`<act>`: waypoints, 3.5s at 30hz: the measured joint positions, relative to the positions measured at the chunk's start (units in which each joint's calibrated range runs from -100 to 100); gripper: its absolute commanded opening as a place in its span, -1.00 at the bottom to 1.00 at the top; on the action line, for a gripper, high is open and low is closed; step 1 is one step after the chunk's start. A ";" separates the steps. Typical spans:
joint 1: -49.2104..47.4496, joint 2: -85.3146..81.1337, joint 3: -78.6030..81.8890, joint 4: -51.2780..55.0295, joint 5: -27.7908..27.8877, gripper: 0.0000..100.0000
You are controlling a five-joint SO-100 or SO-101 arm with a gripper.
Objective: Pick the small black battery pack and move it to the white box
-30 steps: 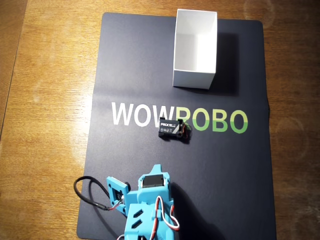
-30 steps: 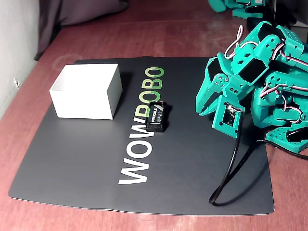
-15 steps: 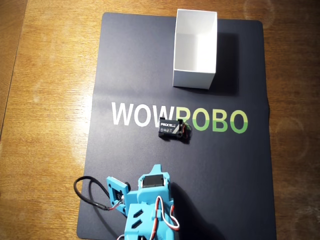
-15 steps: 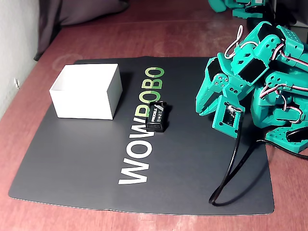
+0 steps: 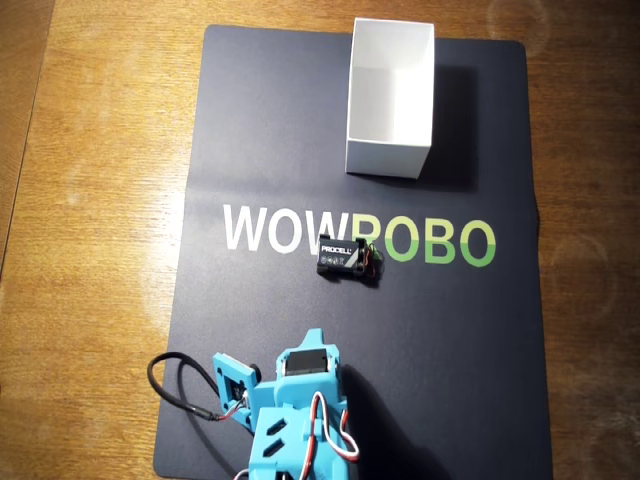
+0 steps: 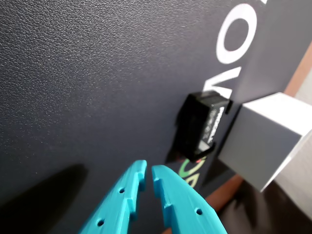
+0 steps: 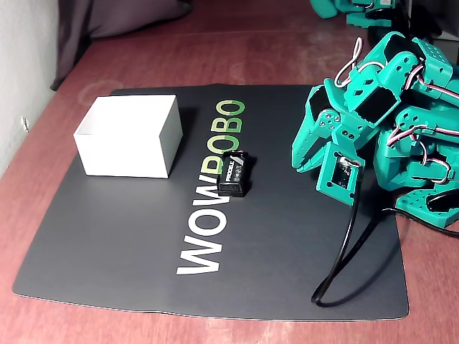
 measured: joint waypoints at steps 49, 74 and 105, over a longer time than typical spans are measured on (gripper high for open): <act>-2.72 0.00 0.00 0.00 0.00 -0.99; 7.05 72.12 -65.00 -3.84 0.37 -0.99; 12.11 98.90 -70.64 1.31 0.05 -0.52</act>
